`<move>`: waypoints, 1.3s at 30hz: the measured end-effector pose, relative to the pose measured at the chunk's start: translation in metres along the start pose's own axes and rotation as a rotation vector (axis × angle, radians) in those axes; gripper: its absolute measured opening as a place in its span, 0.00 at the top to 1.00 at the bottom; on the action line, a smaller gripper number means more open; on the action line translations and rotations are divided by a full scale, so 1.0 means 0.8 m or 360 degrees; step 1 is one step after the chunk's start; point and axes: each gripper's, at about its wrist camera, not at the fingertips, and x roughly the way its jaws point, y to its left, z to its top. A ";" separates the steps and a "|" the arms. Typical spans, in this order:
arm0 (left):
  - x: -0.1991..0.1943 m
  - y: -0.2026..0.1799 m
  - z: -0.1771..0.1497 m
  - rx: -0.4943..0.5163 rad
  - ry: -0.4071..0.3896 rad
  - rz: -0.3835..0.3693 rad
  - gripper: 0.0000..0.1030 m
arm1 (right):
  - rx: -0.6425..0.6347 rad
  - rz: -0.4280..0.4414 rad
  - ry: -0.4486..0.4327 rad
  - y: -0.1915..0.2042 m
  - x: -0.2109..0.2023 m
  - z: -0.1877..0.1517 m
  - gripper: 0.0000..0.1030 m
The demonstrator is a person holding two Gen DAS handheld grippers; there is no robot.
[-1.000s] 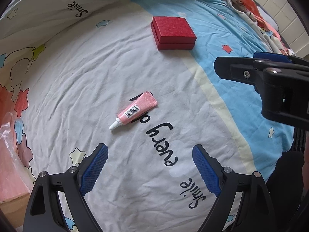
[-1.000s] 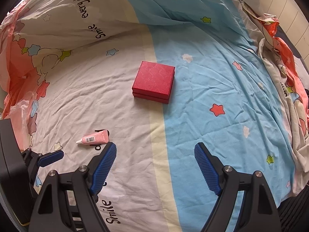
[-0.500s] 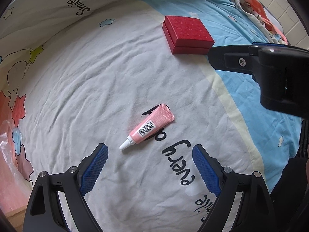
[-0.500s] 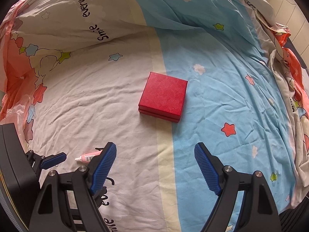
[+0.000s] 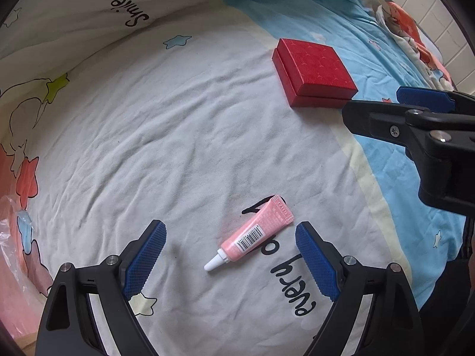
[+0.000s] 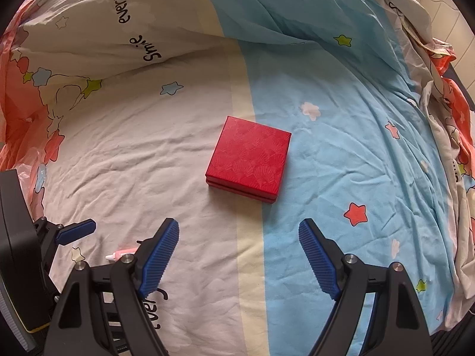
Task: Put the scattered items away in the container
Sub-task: 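Move the left tool toward the pink tube while the right tool approaches the red box, then close the left tool on the pink tube while the right tool grasps the red box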
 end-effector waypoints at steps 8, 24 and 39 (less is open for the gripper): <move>0.003 -0.004 0.004 0.0043 -0.0018 0.0011 0.11 | 0.0032 -0.0004 -0.0018 -0.007 0.007 0.018 0.22; 0.013 -0.012 -0.005 0.0151 -0.0020 -0.0001 0.11 | 0.0170 -0.0002 -0.0023 -0.018 0.030 0.042 0.22; 0.014 -0.021 -0.011 0.0212 -0.0088 0.0004 0.11 | 0.0190 -0.0024 0.0046 -0.018 0.061 0.054 0.22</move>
